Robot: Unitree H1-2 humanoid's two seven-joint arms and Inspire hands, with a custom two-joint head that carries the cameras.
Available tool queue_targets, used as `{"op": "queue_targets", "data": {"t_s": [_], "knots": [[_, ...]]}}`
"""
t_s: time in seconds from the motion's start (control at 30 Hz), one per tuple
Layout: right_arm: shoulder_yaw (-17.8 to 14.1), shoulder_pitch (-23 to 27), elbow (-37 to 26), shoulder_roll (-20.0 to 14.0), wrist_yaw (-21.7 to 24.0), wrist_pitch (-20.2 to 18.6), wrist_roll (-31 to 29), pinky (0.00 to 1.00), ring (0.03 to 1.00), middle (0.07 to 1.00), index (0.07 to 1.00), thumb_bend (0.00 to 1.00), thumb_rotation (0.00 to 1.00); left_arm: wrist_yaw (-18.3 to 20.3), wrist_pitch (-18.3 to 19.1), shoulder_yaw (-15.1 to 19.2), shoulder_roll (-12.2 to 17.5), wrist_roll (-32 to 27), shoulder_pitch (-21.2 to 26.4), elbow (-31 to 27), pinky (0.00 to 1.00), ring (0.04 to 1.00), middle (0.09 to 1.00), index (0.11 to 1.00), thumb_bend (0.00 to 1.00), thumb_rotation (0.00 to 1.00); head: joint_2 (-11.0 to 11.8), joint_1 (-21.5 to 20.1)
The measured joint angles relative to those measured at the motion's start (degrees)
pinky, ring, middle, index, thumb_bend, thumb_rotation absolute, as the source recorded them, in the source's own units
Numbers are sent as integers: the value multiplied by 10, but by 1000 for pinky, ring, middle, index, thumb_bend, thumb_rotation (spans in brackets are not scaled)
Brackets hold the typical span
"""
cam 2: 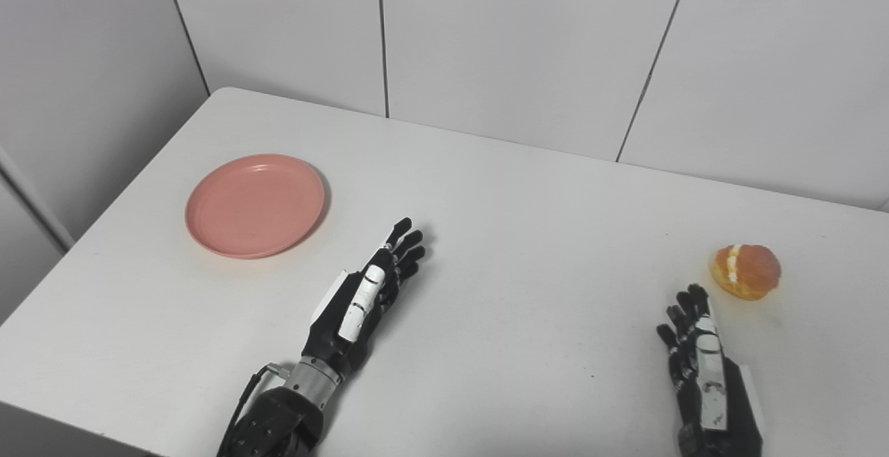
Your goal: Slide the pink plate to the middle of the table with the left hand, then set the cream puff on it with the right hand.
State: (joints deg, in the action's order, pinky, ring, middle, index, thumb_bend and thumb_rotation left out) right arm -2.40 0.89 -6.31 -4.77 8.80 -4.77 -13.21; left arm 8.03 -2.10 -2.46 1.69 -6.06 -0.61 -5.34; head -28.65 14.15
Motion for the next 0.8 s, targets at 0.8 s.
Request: {"op": "queue_targets", "data": {"t_s": [0.8], "knots": [[1,0,-1,0,-4,0,1,1000,1000,1000,1000,218,1000,-13,67,48,39,0,60,-115,956,949,963,950,509,1000,3,4]]}}
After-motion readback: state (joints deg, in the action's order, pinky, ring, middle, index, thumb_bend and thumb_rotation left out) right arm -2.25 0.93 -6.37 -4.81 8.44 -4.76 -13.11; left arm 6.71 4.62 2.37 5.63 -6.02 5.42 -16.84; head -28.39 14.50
